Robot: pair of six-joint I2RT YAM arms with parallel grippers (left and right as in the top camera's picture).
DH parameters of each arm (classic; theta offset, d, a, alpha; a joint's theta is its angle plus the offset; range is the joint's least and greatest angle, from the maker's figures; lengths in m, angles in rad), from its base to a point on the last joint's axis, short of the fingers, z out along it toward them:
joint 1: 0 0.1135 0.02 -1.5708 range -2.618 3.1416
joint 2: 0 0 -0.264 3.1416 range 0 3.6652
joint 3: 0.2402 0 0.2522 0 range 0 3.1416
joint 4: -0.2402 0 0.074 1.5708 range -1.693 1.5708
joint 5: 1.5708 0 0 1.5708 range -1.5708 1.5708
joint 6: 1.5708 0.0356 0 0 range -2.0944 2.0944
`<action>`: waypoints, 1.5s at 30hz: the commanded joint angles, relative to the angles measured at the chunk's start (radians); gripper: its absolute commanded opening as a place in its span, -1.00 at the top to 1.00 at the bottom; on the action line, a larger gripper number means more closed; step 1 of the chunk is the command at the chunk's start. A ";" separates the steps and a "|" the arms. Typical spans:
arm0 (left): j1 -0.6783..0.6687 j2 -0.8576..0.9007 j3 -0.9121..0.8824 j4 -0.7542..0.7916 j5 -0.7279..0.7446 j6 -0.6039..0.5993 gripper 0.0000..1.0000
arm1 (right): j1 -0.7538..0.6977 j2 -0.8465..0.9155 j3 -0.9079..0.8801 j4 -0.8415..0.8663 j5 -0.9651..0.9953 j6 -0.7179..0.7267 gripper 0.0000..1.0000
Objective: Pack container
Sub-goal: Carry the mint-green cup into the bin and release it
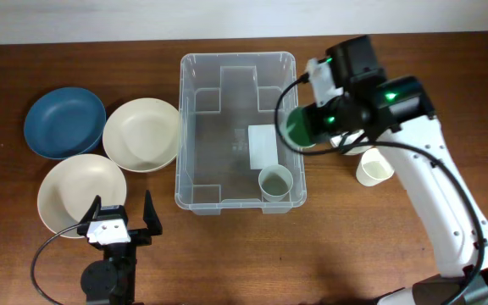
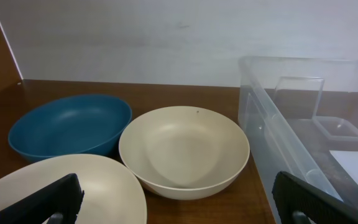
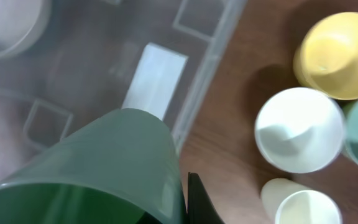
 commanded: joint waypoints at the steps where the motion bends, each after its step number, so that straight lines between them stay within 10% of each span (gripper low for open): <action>1: -0.006 -0.008 -0.008 0.002 -0.007 0.013 -0.99 | 0.061 -0.021 0.019 -0.027 -0.010 -0.016 0.92; 45: -0.006 -0.008 -0.008 0.002 -0.007 0.013 -0.99 | 0.143 0.010 -0.258 0.066 -0.005 -0.013 0.92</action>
